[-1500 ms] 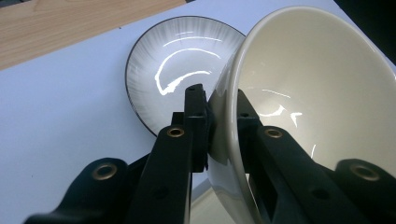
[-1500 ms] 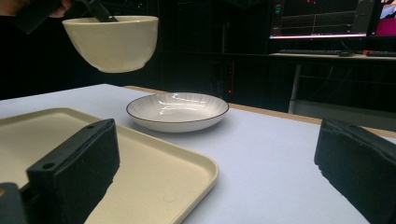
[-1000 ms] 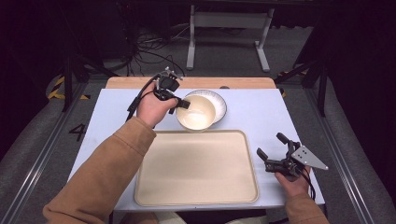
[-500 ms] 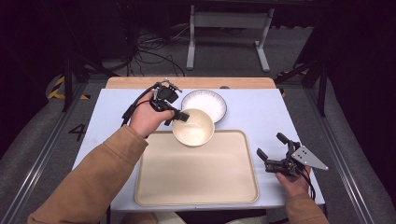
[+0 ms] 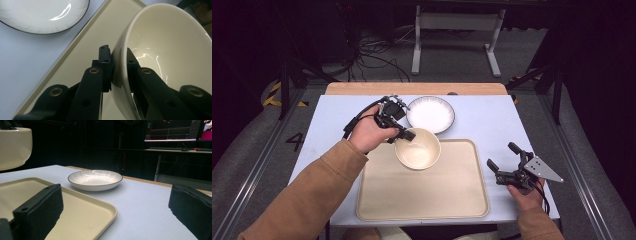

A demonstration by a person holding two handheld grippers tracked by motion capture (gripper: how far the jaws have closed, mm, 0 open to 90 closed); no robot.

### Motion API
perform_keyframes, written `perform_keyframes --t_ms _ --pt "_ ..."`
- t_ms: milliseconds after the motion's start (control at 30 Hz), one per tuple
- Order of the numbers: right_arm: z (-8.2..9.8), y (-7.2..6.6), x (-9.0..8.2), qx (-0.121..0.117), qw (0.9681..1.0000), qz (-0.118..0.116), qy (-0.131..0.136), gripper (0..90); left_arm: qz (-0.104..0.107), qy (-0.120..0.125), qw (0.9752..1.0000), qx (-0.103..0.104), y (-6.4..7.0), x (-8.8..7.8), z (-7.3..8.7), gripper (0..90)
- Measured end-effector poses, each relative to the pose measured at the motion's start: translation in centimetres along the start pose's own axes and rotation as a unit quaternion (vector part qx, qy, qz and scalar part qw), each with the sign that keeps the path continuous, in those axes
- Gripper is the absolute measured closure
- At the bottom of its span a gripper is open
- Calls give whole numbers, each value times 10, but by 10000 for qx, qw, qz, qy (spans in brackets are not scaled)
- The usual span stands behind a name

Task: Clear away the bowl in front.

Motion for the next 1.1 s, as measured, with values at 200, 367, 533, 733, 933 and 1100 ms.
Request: perform_keyframes --t_ms 200,367,533,733,933,1100 --pt "0 0 0 7 10000 -2 -2 1 50 -97 9999 96 1 10 5 820" --pt "0 0 0 -1 10000 6 -1 1 90 -225 9995 222 2 20 7 820" --pt "0 0 0 -1 10000 1 3 1 99 -271 9992 273 3 29 7 820" --pt "0 0 0 4 10000 2 -2 1 111 -394 9984 378 4 42 9 820" --pt "0 0 0 3 10000 6 -2 1 47 -485 9979 424 6 51 8 819" --pt "0 0 0 4 10000 4 -2 1 60 -545 9973 481 7 58 9 820"
Point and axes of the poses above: each handheld gripper's, and its own axes: x roughly forward along the jaws, z roughly out of its underside, y roughly to its right, the point moved 2 cm from there along x, roughly forward along the jaws, and after that the axes turned 4 degrees about -y, right-handed, at the moved point
